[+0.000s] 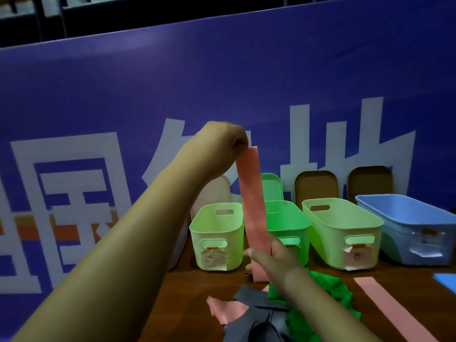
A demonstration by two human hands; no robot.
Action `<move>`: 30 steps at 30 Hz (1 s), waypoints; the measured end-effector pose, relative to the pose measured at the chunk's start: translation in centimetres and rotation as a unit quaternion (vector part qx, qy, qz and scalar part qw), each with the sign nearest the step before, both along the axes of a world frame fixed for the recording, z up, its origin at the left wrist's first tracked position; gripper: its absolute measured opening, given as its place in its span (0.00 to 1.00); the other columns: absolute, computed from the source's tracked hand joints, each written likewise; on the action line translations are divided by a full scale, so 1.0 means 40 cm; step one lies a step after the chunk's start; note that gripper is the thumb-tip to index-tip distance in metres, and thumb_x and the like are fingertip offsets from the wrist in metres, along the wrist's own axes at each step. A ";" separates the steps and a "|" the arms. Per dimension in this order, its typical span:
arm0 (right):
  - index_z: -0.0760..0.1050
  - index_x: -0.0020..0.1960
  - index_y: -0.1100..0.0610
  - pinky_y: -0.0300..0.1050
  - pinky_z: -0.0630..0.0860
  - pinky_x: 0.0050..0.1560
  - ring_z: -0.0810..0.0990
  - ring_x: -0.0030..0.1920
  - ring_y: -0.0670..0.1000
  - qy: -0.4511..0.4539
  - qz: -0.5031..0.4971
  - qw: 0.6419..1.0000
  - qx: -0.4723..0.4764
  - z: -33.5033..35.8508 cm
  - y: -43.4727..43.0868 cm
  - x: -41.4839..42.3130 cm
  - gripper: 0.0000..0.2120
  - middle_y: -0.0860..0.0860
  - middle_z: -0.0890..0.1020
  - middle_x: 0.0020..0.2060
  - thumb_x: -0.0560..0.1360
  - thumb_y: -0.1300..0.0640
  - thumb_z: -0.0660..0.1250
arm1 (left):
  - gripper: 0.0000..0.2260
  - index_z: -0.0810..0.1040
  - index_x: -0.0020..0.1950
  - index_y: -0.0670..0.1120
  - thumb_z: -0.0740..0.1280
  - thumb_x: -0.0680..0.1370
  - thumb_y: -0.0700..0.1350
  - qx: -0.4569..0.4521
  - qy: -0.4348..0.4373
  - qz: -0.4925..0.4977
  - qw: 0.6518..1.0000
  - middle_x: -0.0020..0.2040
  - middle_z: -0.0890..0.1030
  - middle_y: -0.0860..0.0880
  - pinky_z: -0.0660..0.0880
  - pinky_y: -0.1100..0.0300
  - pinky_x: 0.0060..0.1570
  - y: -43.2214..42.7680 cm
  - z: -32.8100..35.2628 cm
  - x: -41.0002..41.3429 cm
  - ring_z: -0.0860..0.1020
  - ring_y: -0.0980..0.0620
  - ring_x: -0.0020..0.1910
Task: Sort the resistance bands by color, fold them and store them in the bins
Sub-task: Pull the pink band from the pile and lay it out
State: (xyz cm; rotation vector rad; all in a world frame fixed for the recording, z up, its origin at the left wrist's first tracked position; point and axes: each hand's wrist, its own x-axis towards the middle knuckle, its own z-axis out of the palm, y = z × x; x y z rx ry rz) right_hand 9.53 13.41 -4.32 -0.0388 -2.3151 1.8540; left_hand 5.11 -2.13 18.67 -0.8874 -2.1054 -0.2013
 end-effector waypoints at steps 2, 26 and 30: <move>0.79 0.62 0.49 0.60 0.87 0.52 0.90 0.44 0.56 0.005 0.006 0.999 -0.038 0.001 0.018 0.008 0.13 0.56 0.89 0.48 0.79 0.52 0.74 | 0.08 0.84 0.60 0.46 0.67 0.85 0.42 0.006 -0.009 0.002 1.000 0.54 0.85 0.47 0.79 0.54 0.52 0.009 0.006 -0.003 0.82 0.47 0.51; 0.79 0.58 0.48 0.45 0.77 0.34 0.79 0.30 0.51 -0.051 -0.085 0.987 0.128 -0.074 0.385 0.411 0.05 0.50 0.83 0.34 0.83 0.56 0.70 | 0.05 0.86 0.48 0.52 0.70 0.77 0.48 0.080 -0.238 -0.025 0.968 0.47 0.85 0.50 0.81 0.51 0.48 0.428 -0.301 -0.119 0.81 0.47 0.47; 0.77 0.60 0.42 0.51 0.84 0.39 0.83 0.33 0.49 -0.094 -0.106 0.977 0.159 -0.074 0.443 0.499 0.10 0.47 0.86 0.38 0.82 0.52 0.72 | 0.05 0.86 0.51 0.52 0.70 0.79 0.47 0.040 -0.240 -0.046 0.969 0.47 0.83 0.51 0.79 0.52 0.47 0.509 -0.383 -0.101 0.81 0.46 0.49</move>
